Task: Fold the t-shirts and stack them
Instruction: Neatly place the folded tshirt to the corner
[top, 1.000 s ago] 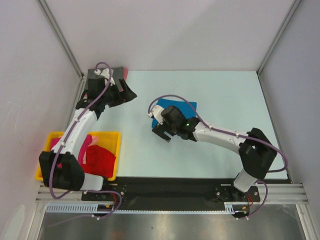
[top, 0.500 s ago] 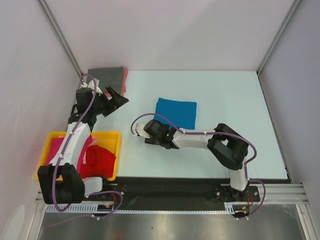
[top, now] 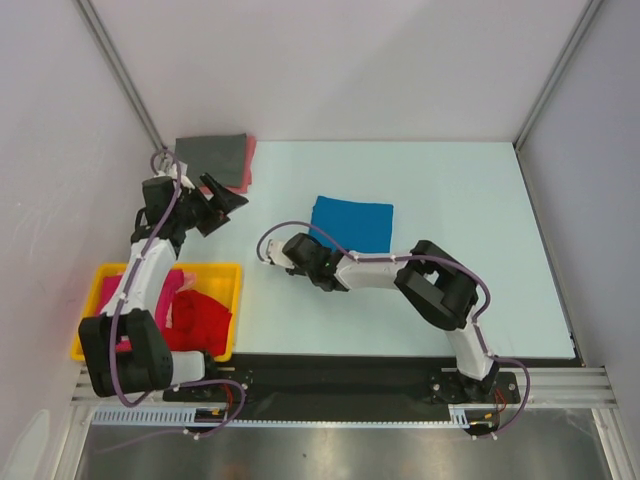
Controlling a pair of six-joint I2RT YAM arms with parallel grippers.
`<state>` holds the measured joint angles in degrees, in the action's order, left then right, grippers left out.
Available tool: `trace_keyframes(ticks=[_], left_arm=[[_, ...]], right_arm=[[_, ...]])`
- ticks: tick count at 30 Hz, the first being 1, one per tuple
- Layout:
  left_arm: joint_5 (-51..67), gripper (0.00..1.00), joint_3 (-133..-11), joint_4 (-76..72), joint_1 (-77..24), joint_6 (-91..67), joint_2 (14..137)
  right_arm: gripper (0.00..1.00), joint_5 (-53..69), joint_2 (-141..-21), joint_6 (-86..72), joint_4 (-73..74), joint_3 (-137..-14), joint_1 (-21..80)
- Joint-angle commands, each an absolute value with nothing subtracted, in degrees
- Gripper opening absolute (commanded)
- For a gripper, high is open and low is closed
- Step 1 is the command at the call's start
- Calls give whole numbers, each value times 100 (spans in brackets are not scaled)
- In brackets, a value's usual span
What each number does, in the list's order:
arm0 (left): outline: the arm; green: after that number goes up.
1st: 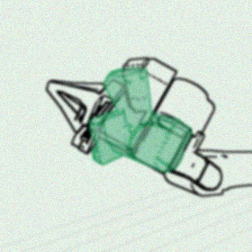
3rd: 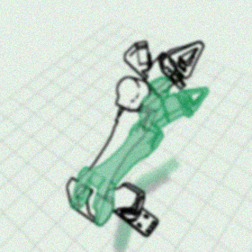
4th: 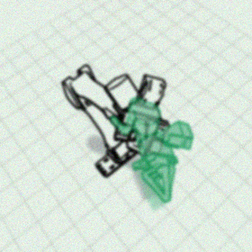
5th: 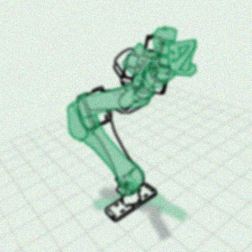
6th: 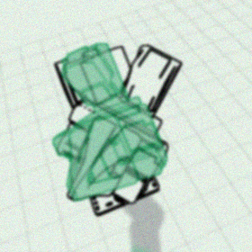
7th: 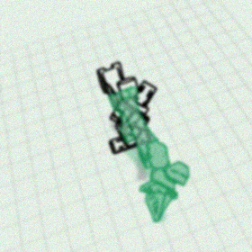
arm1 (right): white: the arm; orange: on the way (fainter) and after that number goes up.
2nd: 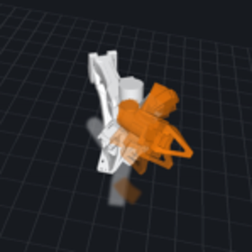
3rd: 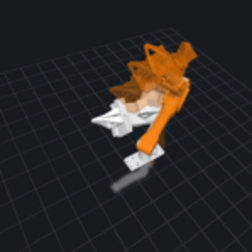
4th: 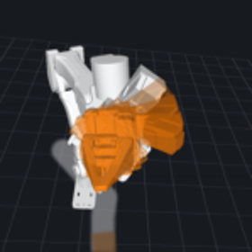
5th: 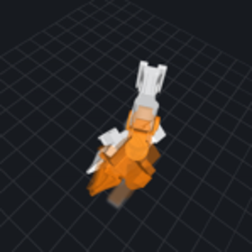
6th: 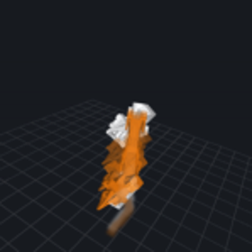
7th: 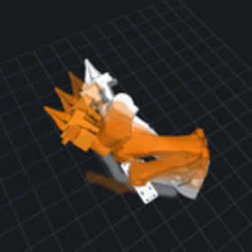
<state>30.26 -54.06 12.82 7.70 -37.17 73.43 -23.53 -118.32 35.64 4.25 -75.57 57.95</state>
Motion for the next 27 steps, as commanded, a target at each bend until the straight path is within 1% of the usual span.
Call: trace_keyframes(ticks=[1, 2, 3, 4, 6, 9, 12, 20, 27], left_arm=[[3313, 90, -5502, 1231, 800, -3858, 7611], [3383, 91, -5485, 1204, 800, -3893, 7698], [3514, 94, -5476, 1134, 800, -3937, 7908], [3594, 95, -5449, 1064, 800, -4025, 8015], [3796, 96, -5423, 862, 756, -4130, 8286], [3920, 99, -5414, 529, 599, -4394, 8525], [4042, 100, -5449, 63, 292, -4867, 8955], [4272, 100, -6362, -605, -570, -5528, 10816], [4447, 100, -7083, -1230, -975, -6230, 11846]], right_arm=[[39, -2198, -11918, 3569, 360, -7839, 5608], [29, -2145, -11901, 3542, 430, -7909, 5573], [13, -2075, -11883, 3533, 448, -7919, 5511], [10, -1935, -11857, 3542, 474, -7936, 5485], [0, -1855, -11830, 3577, 519, -7989, 5432], [0, -1802, -11664, 3586, 589, -8042, 5379], [0, -1715, -11426, 3560, 668, -8060, 5317], [0, -1301, -10899, 3358, 1011, -7893, 5089], [0, -1038, -10617, 3287, 1107, -7778, 4887]])
